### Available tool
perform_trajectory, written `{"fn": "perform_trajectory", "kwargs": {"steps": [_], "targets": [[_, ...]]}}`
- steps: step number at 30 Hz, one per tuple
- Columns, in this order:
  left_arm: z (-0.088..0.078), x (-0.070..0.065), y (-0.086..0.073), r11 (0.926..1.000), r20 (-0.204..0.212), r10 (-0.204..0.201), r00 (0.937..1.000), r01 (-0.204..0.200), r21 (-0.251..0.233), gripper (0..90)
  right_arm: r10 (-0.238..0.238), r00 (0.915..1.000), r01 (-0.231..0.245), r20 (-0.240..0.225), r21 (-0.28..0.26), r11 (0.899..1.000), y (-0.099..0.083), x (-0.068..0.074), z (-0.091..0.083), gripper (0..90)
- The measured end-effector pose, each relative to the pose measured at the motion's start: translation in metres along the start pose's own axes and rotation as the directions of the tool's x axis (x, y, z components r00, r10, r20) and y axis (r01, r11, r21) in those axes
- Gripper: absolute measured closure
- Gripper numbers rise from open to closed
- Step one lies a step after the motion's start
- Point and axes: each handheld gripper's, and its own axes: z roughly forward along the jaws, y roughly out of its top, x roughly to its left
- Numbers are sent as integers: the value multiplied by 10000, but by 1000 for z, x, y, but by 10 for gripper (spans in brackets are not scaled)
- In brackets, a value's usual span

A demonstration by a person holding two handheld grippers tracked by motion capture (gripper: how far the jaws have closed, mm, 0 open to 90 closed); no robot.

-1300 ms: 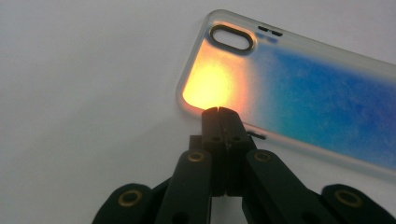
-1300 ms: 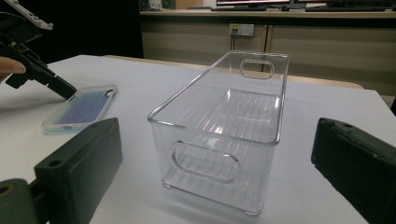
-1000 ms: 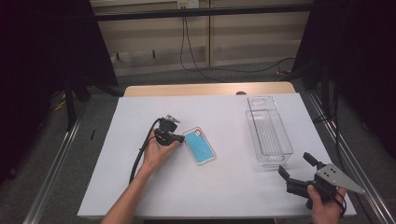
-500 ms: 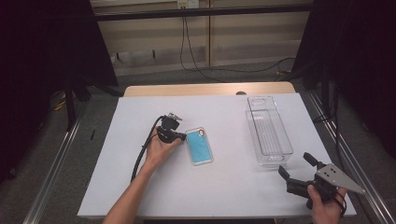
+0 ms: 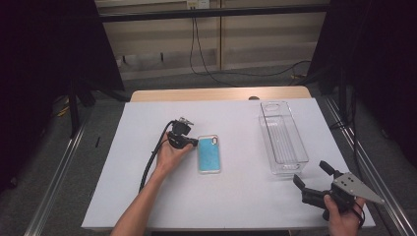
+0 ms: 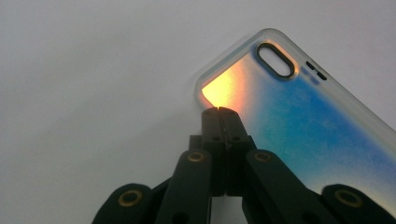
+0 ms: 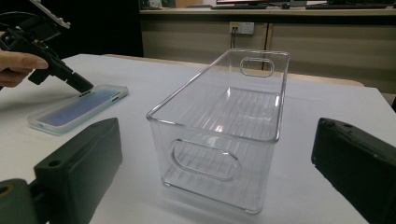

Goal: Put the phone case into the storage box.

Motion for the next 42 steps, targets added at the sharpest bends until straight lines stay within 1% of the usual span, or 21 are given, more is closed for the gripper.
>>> {"fn": "perform_trajectory", "kwargs": {"steps": [1, 2, 3, 6, 8, 9, 11, 13, 18, 23, 25, 26, 28, 29, 30, 32, 36, 37, 38, 39, 42], "targets": [[0, 0, 0, 10000, 0, 0, 10000, 0, 0, 900, -4, 10000, 4, 0, -3, 10000, 0, 0, 0, 13], [1, 0, 1, 10000, -27, 94, 10000, -94, 5, 900, -4, 10000, 4, 0, -3, 10000, 0, 0, 0, 13], [1, -1, 1, 10000, -85, 72, 9999, -73, -37, 900, -1, 10000, 1, -11, -6, 10000, 0, 0, 0, 13], [3, -3, 3, 9997, -214, 258, 9994, -259, -25, 900, 7, 10000, -7, -4, -7, 10000, 0, 0, 0, 13], [3, -3, 4, 9996, -263, 269, 9993, -269, -15, 900, -3, 10000, 3, -2, -1, 10000, 0, 0, 0, 14], [4, -3, 4, 9996, -187, 290, 9994, -291, -10, 900, -12, 10000, 12, -8, 0, 10000, 0, 0, 0, 13], [5, -4, 5, 9995, -279, 318, 9991, -319, -27, 900, -9, 10000, 9, -10, 0, 10000, 0, 0, 0, 13], [7, -6, 6, 9994, -204, 320, 9993, -322, -87, 900, 12, 10000, -12, -11, -7, 10000, 0, 0, -1, 13], [7, -7, 7, 9990, -158, 436, 9989, -435, 19, 900, -4, 10000, 4, -14, -1, 10000, 0, -1, -1, 13], [8, -8, 8, 9987, -108, 514, 9986, -513, 17, 900, 2, 10000, -2, -14, -5, 10000, 0, 0, -1, 13], [9, -9, 9, 9989, -179, 471, 9987, -471, -8, 900, -7, 10000, 7, -19, -9, 10000, 0, 0, -1, 13], [9, -8, 10, 9984, -138, 570, 9983, -569, 24, 900, -4, 10000, 4, -21, 0, 10000, 0, 0, -1, 13], [10, -10, 10, 9990, -99, 453, 9989, -453, -30, 900, 3, 10000, -3, -10, -10, 10000, 0, 0, -1, 13], [10, -10, 11, 9985, -135, 552, 9984, -552, -7, 900, 0, 10000, 0, -11, -3, 10000, 0, -1, -1, 13], [11, -10, 11, 9985, -178, 541, 9984, -541, -27, 900, 1, 10000, -1, -8, 7, 10000, 0, -1, -1, 13], [11, -10, 10, 9989, -80, 461, 9989, -461, -21, 900, 1, 10000, -1, -20, -1, 10000, 0, 0, -1, 13], [11, -12, 10, 9990, 3, 438, 9990, -438, -42, 900, 9, 10000, -9, -16, 5, 10000, 0, -1, -1, 13], [12, -13, 10, 9990, 26, 448, 9990, -447, -90, 900, 1, 10000, -1, -10, 4, 10000, 0, -1, -1, 13], [12, -15, 11, 9985, -71, 547, 9985, -548, -74, 900, 4, 10000, -4, -16, 14, 10000, 0, -1, -1, 13], [12, -15, 11, 9983, -17, 585, 9983, -586, -81, 900, 5, 10000, -5, -10, 3, 10000, 0, -1, -1, 13], [13, -14, 10, 9986, 54, 519, 9986, -518, -145, 900, 0, 10000, 0, -11, 7, 10000, 0, -1, -1, 13]]}}
